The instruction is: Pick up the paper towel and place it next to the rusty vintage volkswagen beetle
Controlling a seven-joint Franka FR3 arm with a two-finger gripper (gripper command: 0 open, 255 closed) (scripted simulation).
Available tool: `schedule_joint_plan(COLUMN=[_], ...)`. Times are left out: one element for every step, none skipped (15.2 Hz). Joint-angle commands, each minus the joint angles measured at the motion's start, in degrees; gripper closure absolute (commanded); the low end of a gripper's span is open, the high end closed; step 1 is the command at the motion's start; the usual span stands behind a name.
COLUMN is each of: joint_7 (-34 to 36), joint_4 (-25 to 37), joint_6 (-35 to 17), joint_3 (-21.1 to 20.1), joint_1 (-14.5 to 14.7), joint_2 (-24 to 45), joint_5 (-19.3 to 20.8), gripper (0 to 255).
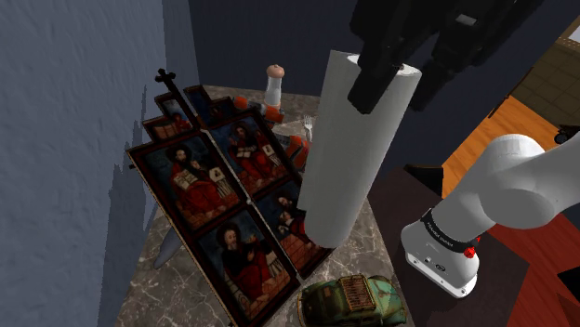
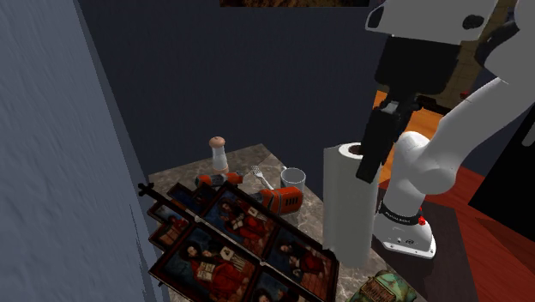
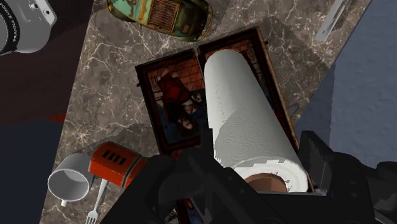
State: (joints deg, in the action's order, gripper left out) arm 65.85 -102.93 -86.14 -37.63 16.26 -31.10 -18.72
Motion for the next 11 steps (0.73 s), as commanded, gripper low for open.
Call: schedule_joint_plan(joint_7=[2.88, 4.42, 5.99, 7.58, 9.22, 10.88, 12.58, 14.34, 16.14, 18.01, 19.95], joint_4=[1.41, 2.31, 3.28, 4.32, 5.42, 6.6, 7.86, 9.19, 10.61, 12.11, 13.69], joint_6=[0.11, 0.14, 0.16, 0.18, 0.18, 0.19, 0.19, 0.18, 0.18, 0.18, 0.19], joint_3=[-2.52, -4.0, -5.55, -7.18, -8.89, -10.73, -12.69, -14.8, -17.1, -19.63, -22.45], joint_1=[0.08, 0.0, -0.12, -0.32, -0.57, -0.92, -1.36, -1.92, -2.6, -3.46, -4.51], joint_2=[0.54, 1.0, 1.53, 2.13, 2.81, 3.57, 4.41, 5.35, 6.39, 7.53, 8.8], joint_5=[-0.39, -0.51, -0.56, -0.56, -0.49, -0.35, -0.11, 0.21, 0.66, 1.23, 1.96], gripper=[255, 255, 255, 255, 255, 255, 255, 255, 255, 255, 255])
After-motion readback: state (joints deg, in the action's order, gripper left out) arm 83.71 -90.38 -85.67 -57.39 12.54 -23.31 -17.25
